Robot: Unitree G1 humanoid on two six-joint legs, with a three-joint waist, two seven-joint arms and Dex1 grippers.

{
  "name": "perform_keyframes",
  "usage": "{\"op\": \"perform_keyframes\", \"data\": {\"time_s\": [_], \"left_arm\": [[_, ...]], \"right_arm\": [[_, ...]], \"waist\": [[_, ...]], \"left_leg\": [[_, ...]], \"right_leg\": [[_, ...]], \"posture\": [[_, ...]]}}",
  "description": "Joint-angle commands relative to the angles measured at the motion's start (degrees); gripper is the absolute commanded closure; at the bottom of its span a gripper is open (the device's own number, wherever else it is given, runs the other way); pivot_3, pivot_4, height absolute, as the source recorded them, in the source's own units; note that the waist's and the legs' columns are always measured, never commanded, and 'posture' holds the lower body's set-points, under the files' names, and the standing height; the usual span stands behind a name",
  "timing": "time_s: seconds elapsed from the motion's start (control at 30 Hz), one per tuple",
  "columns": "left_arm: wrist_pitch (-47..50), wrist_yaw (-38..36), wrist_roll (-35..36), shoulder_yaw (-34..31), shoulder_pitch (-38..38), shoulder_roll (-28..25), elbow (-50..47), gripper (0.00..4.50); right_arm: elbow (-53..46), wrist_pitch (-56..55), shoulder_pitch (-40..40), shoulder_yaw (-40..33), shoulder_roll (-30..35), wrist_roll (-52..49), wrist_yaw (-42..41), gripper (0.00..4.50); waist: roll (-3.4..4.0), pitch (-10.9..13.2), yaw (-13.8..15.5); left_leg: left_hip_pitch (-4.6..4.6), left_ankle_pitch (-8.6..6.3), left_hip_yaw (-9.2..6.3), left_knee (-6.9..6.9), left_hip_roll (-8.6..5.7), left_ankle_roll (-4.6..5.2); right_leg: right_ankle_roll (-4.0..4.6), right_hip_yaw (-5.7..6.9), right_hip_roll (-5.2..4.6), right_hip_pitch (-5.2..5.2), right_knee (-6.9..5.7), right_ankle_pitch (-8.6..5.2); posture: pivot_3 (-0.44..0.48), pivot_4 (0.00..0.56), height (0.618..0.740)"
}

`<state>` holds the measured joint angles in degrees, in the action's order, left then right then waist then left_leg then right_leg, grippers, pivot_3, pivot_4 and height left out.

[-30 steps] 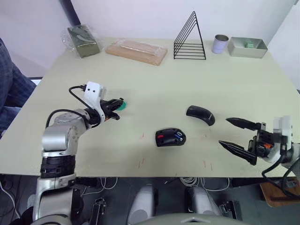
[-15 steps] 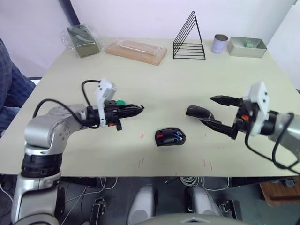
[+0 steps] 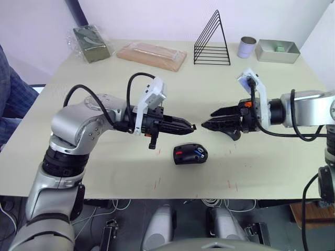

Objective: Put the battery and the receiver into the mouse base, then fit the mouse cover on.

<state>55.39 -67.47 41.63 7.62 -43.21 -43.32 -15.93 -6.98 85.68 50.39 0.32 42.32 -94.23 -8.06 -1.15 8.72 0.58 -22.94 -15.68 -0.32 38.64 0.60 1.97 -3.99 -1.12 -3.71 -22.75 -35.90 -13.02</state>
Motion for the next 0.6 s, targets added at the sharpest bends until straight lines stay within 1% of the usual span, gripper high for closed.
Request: {"op": "perform_keyframes", "data": {"time_s": [0.03,0.07,0.13,0.33,0.43,0.47,0.6], "left_arm": [[-2.9,-1.4,-1.4,0.5,-0.9,-0.9,-1.7,4.49],[-3.3,-1.7,-1.7,0.7,-0.8,-1.1,-1.7,4.49],[-4.0,-2.0,-2.1,0.8,-0.5,-1.4,-1.8,4.49],[-6.2,-2.7,-3.6,1.6,0.5,-2.3,-2.4,4.49],[-6.9,-2.7,-4.1,1.6,0.6,-2.1,-2.4,4.49],[-7.2,-2.8,-4.2,1.5,0.7,-2.1,-2.4,4.49],[-8.2,-2.9,-5.2,1.6,1.0,-2.2,-2.4,4.49]], "right_arm": [[0.0,-3.9,0.3,3.6,3.3,-12.4,6.0,1.25],[-0.1,-5.7,0.1,5.0,4.1,-15.6,8.0,1.25],[-0.3,-8.2,-0.2,6.8,4.8,-18.5,10.0,1.25],[1.1,-10.1,0.1,8.6,4.4,-18.8,8.9,1.25],[1.8,-9.8,0.3,9.5,4.4,-18.8,8.6,2.11],[2.2,-10.0,0.1,9.8,4.2,-18.8,9.2,2.56],[2.9,-10.3,-0.1,10.4,3.3,-18.8,10.1,2.56]], "waist": [[0.0,0.0,-0.1],[0.0,0.0,-0.1],[-0.01,0.0,-0.3],[-0.01,0.0,-0.8],[-0.01,0.0,-1.0],[-0.01,0.0,-1.1],[-0.01,0.0,-1.2]], "left_leg": [[0.0,0.0,0.01,0.0,0.0,0.0],[0.0,0.0,0.0,-0.01,0.0,0.0],[0.01,0.0,0.01,-0.01,0.01,0.0],[0.01,0.0,-0.02,0.0,0.01,0.01],[0.0,0.0,-0.03,0.0,0.01,0.01],[0.0,0.0,-0.03,-0.01,0.01,0.01],[0.0,0.0,-0.03,-0.01,0.02,0.01]], "right_leg": [[0.0,0.0,0.0,0.0,0.0,0.0],[0.0,0.0,0.0,0.0,0.0,0.0],[-0.01,0.0,0.0,0.0,-0.01,0.0],[-0.01,-0.01,0.02,0.0,-0.02,0.01],[-0.01,-0.01,0.02,0.0,-0.02,0.01],[-0.01,-0.01,0.02,0.0,-0.02,0.01],[-0.01,-0.01,0.02,0.0,-0.02,0.0]], "posture": [[0.0,0.15,0.74],[0.0,0.15,0.74],[0.0,0.15,0.74],[0.0,0.15,0.74],[0.0,0.15,0.74],[0.0,0.15,0.74],[0.0,0.15,0.74]]}}
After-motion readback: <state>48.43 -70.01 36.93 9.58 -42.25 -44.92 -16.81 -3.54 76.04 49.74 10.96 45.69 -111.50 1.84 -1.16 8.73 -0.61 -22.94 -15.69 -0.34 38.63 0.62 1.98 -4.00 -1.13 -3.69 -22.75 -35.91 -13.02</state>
